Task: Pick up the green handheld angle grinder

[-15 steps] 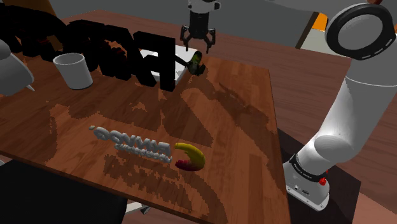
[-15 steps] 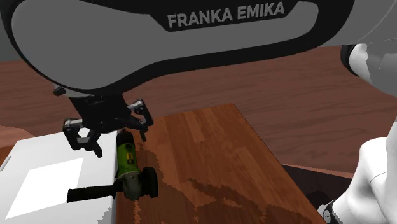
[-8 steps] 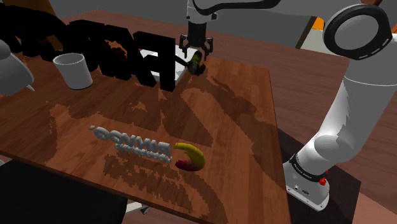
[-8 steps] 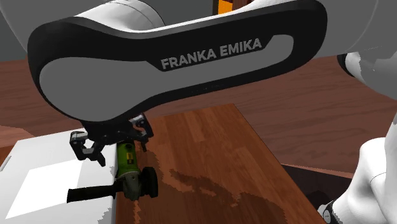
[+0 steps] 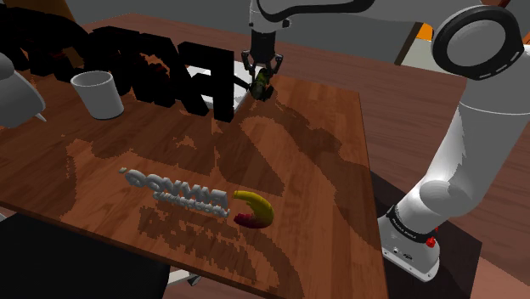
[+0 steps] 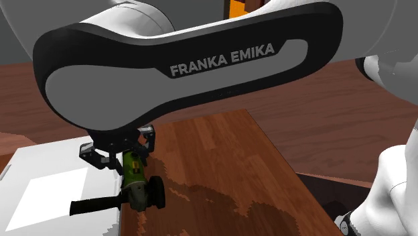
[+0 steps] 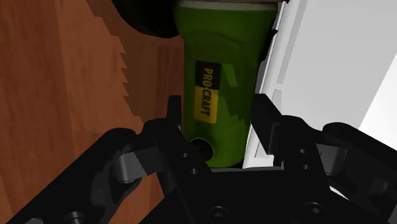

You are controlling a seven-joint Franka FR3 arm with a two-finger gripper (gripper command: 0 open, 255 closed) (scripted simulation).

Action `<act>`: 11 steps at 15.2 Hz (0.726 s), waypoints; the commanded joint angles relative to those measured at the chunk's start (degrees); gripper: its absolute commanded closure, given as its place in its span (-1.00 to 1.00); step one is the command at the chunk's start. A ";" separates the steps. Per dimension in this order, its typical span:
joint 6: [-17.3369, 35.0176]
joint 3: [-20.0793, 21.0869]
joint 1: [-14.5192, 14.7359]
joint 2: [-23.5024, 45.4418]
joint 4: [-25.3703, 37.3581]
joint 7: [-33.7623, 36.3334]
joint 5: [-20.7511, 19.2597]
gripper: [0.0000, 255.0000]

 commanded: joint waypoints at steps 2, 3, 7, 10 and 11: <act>0.03 0.01 0.02 0.02 -0.02 -0.01 0.00 1.00; 0.03 0.01 0.01 0.01 -0.04 -0.01 0.01 1.00; -2.33 0.08 0.20 0.12 2.44 -0.08 0.00 1.00; -4.80 0.12 0.42 0.47 5.25 -0.15 -0.09 1.00; -5.65 0.14 0.51 0.63 6.25 -0.17 -0.13 1.00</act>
